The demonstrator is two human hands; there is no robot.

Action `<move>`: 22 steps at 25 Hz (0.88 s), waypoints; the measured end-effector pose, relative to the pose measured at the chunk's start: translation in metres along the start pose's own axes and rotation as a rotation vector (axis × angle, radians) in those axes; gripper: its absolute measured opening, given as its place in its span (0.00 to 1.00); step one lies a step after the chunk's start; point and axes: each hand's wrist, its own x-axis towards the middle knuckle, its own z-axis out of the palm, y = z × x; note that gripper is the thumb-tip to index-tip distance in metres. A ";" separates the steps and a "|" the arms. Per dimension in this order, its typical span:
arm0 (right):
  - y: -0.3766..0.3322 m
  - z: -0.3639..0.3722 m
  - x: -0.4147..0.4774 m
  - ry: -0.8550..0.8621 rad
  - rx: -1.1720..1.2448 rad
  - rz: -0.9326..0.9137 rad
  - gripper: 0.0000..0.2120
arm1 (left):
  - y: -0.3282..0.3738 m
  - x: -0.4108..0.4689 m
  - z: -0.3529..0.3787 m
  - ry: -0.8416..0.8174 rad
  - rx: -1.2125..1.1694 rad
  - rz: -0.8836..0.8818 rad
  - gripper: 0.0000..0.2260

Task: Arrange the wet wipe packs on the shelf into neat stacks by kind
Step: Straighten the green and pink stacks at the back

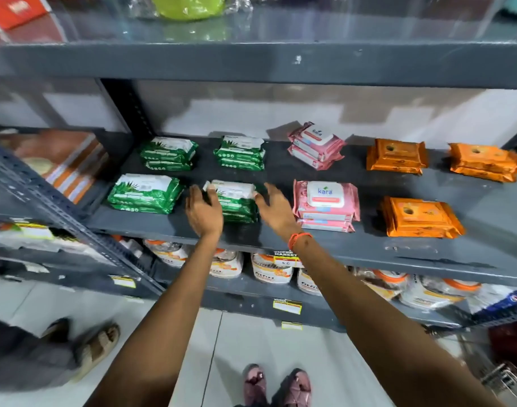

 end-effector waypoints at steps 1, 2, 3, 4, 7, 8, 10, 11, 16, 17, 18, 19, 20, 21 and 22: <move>-0.001 0.009 0.004 -0.042 -0.015 0.076 0.29 | -0.002 0.003 -0.003 -0.062 -0.016 -0.085 0.22; -0.002 0.016 0.006 -0.074 -0.004 0.139 0.32 | -0.003 0.005 -0.005 -0.102 -0.021 -0.129 0.22; -0.002 0.021 0.009 -0.093 0.013 0.170 0.33 | -0.001 0.004 -0.005 -0.117 -0.019 -0.135 0.22; -0.003 0.024 0.011 -0.096 0.019 0.165 0.33 | 0.000 0.003 -0.006 -0.117 -0.018 -0.123 0.22; -0.004 0.026 0.014 -0.095 0.006 0.155 0.32 | 0.000 -0.001 -0.005 -0.122 -0.032 -0.118 0.22; -0.005 0.024 0.015 -0.112 -0.010 0.165 0.32 | -0.001 -0.001 -0.006 -0.126 -0.030 -0.125 0.23; -0.012 0.017 0.014 -0.106 -0.123 0.151 0.31 | -0.001 0.001 -0.007 -0.093 0.022 -0.073 0.25; -0.018 0.010 0.014 -0.071 -0.196 0.114 0.29 | 0.002 0.003 -0.007 -0.051 0.073 0.001 0.26; -0.039 -0.052 0.043 0.161 -0.320 -0.034 0.23 | 0.060 0.011 0.015 0.061 0.074 0.376 0.22; -0.036 -0.065 0.053 0.207 -0.292 -0.007 0.22 | 0.071 0.012 0.024 0.028 0.039 0.415 0.22; -0.029 -0.079 0.063 0.250 -0.251 0.026 0.22 | 0.084 0.011 0.034 -0.034 0.010 0.431 0.21; -0.020 -0.091 0.072 0.286 -0.209 0.065 0.22 | 0.095 0.012 0.046 -0.116 -0.016 0.418 0.21; -0.011 -0.101 0.080 0.320 -0.173 0.105 0.23 | 0.104 0.015 0.059 -0.204 -0.043 0.399 0.22; 0.003 -0.109 0.092 0.350 -0.139 0.152 0.25 | 0.113 0.019 0.070 -0.284 -0.070 0.382 0.22; 0.020 -0.117 0.107 0.361 -0.106 0.191 0.26 | 0.120 0.023 0.082 -0.358 -0.092 0.371 0.23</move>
